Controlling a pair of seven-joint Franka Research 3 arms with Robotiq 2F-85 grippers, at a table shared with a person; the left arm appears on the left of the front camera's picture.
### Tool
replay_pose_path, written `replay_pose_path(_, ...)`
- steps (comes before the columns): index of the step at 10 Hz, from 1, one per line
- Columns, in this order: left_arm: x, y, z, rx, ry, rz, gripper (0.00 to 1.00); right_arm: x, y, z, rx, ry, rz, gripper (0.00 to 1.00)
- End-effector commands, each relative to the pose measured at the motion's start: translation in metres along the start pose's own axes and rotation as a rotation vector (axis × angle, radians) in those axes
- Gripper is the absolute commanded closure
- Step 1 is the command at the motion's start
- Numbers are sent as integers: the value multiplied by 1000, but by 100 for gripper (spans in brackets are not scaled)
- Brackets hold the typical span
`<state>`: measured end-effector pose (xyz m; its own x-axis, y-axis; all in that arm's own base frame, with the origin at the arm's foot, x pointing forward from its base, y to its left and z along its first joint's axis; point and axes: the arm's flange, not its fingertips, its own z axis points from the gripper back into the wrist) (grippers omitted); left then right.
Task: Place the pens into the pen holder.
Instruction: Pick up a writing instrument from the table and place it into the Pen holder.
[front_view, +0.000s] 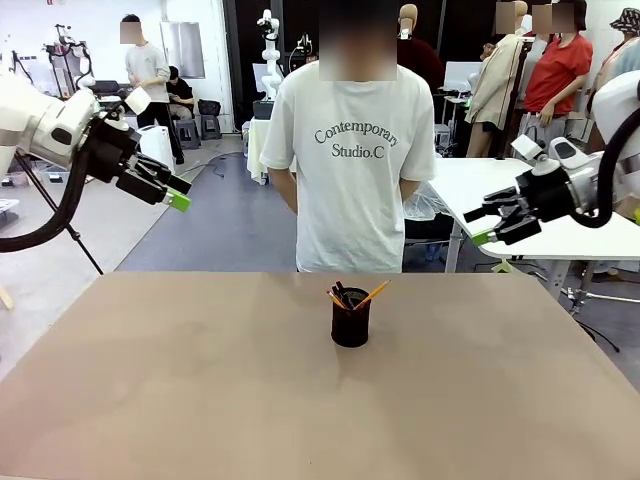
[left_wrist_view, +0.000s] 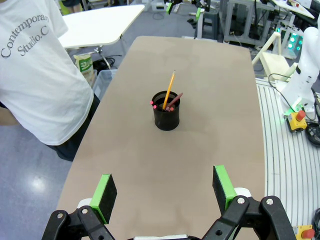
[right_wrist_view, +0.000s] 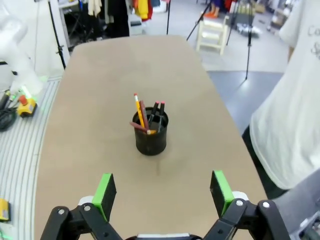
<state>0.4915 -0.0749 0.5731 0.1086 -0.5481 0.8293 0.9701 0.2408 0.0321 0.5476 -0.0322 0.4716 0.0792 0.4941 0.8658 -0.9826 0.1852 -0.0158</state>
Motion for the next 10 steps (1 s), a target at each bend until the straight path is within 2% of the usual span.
replay_pose_path(1, -1, 0, 2, 2, 3, 2, 0, 17, -6, 18, 26, 34, -92, 0)
replay_pose_path(7, -1, 0, 2, 2, 3, 2, 0, 41, -20, 64, -49, 127, -128, 0)
replay_pose_path(10, -1, 0, 2, 2, 3, 2, 0, 34, -19, 59, -64, 101, -100, 0)
